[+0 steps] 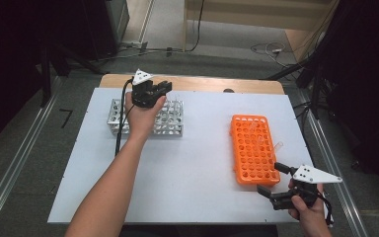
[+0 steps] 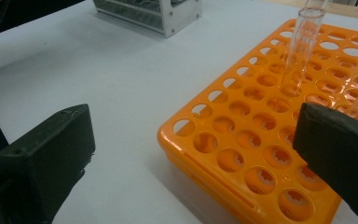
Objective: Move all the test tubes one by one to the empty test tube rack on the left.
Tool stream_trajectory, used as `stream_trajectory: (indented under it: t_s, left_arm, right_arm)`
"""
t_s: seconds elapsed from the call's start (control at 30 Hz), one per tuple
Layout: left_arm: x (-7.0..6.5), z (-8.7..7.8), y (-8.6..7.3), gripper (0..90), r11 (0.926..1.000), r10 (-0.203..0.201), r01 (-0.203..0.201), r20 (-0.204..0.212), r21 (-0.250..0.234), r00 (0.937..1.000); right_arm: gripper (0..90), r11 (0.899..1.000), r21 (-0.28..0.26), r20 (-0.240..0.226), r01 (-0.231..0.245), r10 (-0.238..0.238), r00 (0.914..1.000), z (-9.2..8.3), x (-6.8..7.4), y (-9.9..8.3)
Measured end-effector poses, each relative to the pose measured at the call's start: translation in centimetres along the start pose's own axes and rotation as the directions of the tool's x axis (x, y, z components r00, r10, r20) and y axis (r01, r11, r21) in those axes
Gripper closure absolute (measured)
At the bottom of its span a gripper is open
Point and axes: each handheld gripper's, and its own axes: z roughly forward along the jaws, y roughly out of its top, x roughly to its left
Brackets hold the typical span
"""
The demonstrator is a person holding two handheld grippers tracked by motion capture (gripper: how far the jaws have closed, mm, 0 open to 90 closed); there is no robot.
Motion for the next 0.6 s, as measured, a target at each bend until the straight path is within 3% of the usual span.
stream_trajectory:
  t_s: [0.37,0.6]
  left_arm:
    - [0.3,2.0,-0.2,75.6,0.9999,-0.014,0.014,-0.035,0.009,0.9993]
    - [0.3,2.6,-0.8,75.6,0.9981,-0.014,0.017,-0.061,0.059,0.9980]
  right_arm:
    - [0.0,1.000,-0.003,0.005,-0.002,0.002,1.0000,-0.2,0.0,-0.1]
    - [0.0,1.000,0.003,0.000,-0.001,0.001,1.0000,0.0,0.1,-0.1]
